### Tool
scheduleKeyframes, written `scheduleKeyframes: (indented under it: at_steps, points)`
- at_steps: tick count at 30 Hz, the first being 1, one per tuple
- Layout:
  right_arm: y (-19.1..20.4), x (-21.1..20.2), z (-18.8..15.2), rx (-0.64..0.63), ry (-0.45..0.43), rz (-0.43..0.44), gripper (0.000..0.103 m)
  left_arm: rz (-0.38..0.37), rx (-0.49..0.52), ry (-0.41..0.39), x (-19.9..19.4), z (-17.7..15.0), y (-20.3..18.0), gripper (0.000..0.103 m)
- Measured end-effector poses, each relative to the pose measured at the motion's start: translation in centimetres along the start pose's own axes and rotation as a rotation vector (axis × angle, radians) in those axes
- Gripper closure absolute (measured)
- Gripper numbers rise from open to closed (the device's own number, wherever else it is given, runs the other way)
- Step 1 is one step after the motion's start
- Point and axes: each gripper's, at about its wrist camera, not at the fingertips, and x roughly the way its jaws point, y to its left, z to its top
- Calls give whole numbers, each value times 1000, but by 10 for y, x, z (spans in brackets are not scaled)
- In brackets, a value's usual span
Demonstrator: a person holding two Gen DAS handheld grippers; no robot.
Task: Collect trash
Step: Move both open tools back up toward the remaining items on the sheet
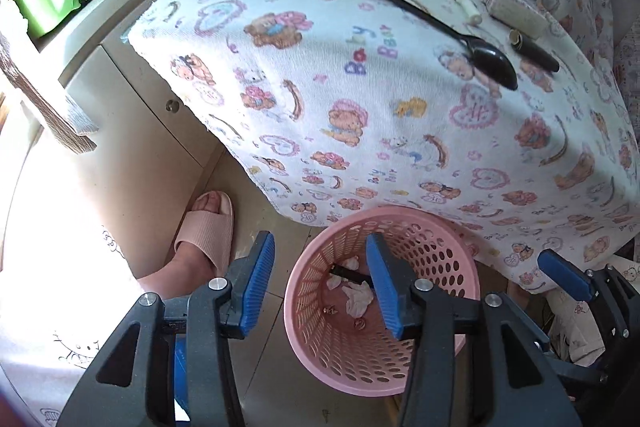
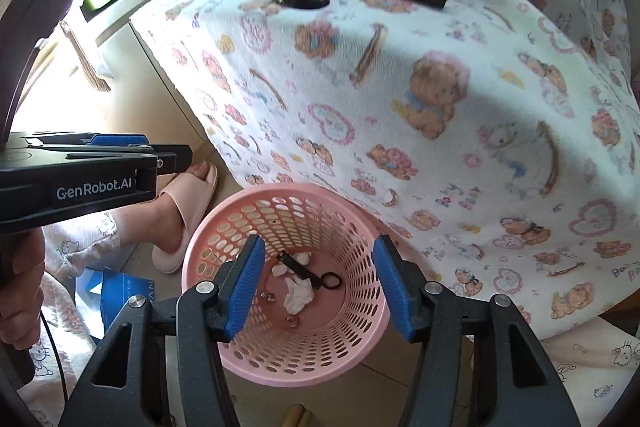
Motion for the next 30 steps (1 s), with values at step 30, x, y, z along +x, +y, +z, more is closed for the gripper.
scheduleKeyframes:
  at_steps: [30]
  points:
    - [-70, -95, 61, 106, -296, -117, 51, 94, 103, -523, -135, 74, -30, 23]
